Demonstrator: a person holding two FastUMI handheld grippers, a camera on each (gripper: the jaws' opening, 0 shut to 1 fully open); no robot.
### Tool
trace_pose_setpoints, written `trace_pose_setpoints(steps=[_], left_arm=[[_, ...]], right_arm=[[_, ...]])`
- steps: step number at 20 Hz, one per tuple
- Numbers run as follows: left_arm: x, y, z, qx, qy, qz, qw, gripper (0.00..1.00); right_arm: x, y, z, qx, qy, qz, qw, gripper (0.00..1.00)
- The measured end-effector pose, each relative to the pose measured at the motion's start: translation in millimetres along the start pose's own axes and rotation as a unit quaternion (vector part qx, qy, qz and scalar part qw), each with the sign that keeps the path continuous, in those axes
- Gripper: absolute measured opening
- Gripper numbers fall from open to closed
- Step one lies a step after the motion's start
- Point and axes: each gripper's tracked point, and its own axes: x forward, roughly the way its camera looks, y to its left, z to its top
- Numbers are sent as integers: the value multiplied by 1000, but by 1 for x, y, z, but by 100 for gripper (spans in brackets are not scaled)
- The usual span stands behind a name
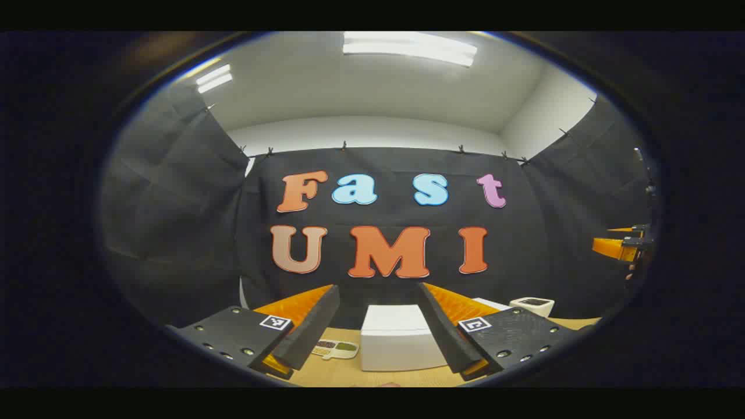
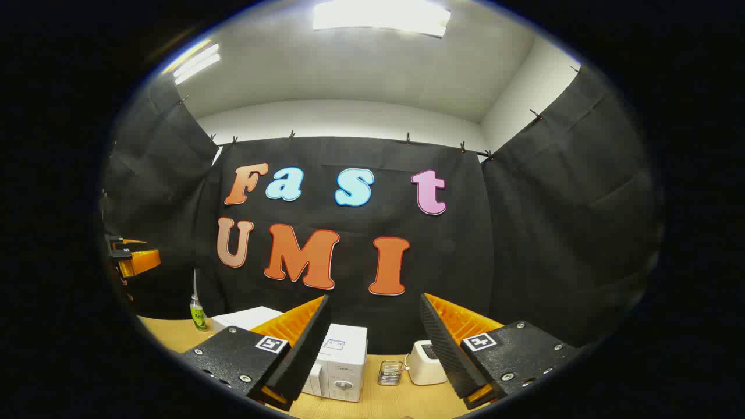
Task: Open the microwave oven with the left hand, put the food in, and close the microwave oven.
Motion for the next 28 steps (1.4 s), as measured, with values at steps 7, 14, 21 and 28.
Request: trace_pose_setpoints(steps=[7,14,21,28], left_arm=[[5,-19,-11,-11,13,-21,1000,88],[13,-30,-15,-27,26,-26,999,90],[19,-34,-17,-28,52,-15,998,88],[20,-75,-37,-22,57,-42,997,88]], right_arm=[[1,-7,-8,10,5,3,1000,94],[-2,-25,-6,11,6,-4,1000,94],[-1,-27,-5,16,10,3,1000,94],[-9,-29,-25,13,19,7,1000,94]])
